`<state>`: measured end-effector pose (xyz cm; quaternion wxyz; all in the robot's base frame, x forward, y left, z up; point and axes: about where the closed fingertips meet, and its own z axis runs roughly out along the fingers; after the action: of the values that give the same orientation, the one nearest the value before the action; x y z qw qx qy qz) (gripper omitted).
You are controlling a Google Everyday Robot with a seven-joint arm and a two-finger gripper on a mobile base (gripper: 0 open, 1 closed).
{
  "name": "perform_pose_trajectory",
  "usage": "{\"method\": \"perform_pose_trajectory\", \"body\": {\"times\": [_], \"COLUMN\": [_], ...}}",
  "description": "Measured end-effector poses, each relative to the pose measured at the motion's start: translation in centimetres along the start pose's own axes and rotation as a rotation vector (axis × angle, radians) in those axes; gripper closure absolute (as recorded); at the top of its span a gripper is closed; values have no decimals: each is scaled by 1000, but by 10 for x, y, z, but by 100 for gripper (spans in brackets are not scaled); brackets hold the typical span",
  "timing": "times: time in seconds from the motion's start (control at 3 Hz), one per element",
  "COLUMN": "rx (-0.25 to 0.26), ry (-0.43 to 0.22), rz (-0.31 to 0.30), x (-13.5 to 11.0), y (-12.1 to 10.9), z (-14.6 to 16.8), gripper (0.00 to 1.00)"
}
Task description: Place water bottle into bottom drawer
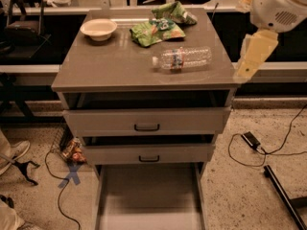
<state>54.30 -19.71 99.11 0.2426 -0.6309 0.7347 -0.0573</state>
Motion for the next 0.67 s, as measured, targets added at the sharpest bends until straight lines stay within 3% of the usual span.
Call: {"method": "perform_pose_trajectory", "body": {"times": [0.33, 0.67], "rx": [26, 14], "ry": [-53, -30], "rz": [-30, -38], "x": [-23, -40], "y": [-49, -78], "z": [33, 79], "gripper": [0, 0]}}
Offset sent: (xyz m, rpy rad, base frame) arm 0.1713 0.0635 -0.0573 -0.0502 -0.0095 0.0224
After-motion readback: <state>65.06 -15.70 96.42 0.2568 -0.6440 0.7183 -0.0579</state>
